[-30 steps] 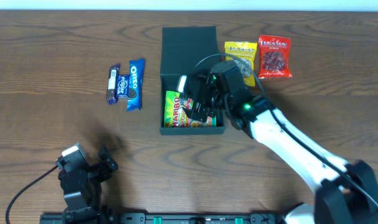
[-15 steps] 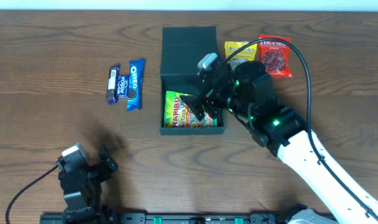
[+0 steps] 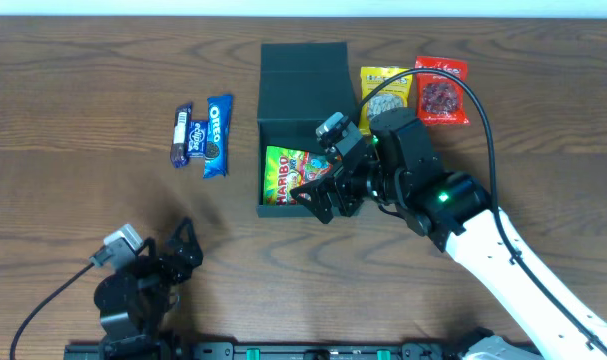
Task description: Pack container
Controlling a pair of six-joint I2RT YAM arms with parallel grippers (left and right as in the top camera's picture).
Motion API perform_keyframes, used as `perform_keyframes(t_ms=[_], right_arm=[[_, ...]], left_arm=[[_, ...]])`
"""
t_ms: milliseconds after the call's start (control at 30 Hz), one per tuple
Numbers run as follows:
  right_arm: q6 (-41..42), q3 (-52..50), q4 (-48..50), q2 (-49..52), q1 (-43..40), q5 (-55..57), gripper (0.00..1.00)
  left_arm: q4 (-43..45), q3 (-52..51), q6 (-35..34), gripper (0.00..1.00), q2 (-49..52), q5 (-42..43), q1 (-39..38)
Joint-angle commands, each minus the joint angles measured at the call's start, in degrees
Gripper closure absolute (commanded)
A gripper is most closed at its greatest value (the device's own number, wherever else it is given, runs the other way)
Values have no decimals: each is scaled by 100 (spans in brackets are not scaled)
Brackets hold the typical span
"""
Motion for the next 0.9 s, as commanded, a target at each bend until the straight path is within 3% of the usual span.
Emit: perform_keyframes(t_ms=[0, 167, 400, 567, 867], right_arm=[[31, 70, -17, -48, -55, -17, 1], [31, 70, -13, -48, -83, 199, 1], [33, 70, -11, -48, -162, 640, 1], [0, 70, -151, -105, -177, 756, 1], [-376, 70, -883, -743, -772, 859, 1]], left_arm=[[612, 0, -192, 4, -26, 1331, 17], [763, 490, 358, 4, 367, 1255, 17], [459, 2059, 1895, 4, 2896, 813, 15], [48, 3185, 2610, 4, 4621, 511, -9], [101, 4369, 3482, 5, 6961, -90, -1040]])
